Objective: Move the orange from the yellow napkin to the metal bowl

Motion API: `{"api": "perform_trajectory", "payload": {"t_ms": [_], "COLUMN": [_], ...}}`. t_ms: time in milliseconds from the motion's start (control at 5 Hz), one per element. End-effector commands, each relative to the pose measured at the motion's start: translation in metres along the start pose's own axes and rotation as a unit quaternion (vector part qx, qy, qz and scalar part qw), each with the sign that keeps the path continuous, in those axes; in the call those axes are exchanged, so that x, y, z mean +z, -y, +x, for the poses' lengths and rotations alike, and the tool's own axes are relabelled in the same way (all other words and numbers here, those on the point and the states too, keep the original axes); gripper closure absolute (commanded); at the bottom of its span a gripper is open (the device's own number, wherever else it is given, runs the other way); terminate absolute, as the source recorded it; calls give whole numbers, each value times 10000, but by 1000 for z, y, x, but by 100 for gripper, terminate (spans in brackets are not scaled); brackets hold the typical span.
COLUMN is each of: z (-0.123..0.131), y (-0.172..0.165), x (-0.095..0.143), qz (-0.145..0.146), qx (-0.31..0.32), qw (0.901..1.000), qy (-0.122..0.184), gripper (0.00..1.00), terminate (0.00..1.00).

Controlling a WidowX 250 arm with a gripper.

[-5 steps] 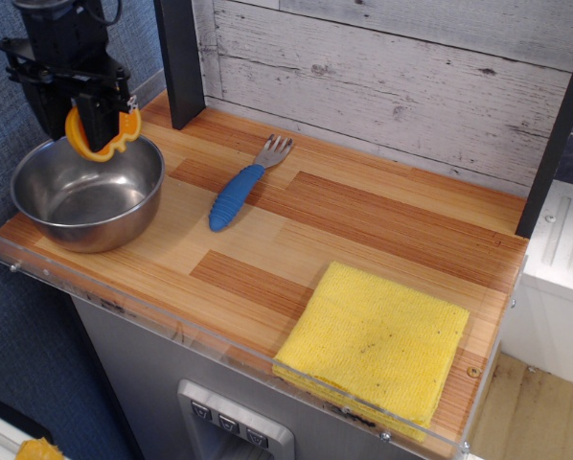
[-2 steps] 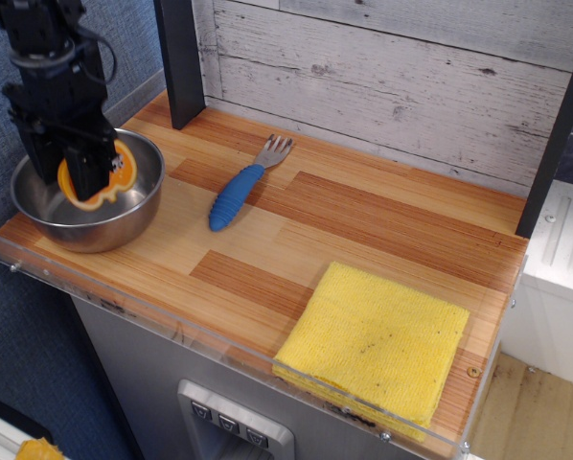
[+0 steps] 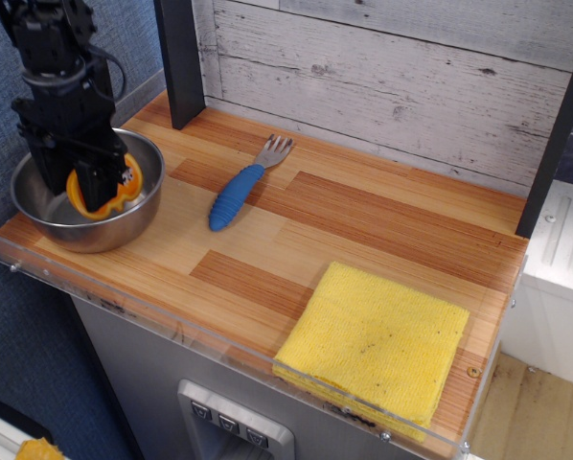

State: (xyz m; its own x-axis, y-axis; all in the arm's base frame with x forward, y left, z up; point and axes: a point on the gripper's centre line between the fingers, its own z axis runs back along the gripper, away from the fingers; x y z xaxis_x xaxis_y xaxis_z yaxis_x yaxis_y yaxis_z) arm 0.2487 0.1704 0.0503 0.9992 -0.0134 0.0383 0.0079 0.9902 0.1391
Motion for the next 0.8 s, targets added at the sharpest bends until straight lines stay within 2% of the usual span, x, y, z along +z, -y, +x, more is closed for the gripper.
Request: {"api": "perform_trajectory", "payload": {"t_ms": [0,200,400,600], "z": [-1,0,0,0], "y": [-19,-18,-17,-15], "x": [-16,-19,-16,-8], "qz": [-15,-39,-48,-27], "qx": [366,323,236,369], "qw": [9993,9995,9997,9993], "qy": [55,7,-23,74], "gripper": [100,100,0,0], "terminate": [0,0,0,0]}}
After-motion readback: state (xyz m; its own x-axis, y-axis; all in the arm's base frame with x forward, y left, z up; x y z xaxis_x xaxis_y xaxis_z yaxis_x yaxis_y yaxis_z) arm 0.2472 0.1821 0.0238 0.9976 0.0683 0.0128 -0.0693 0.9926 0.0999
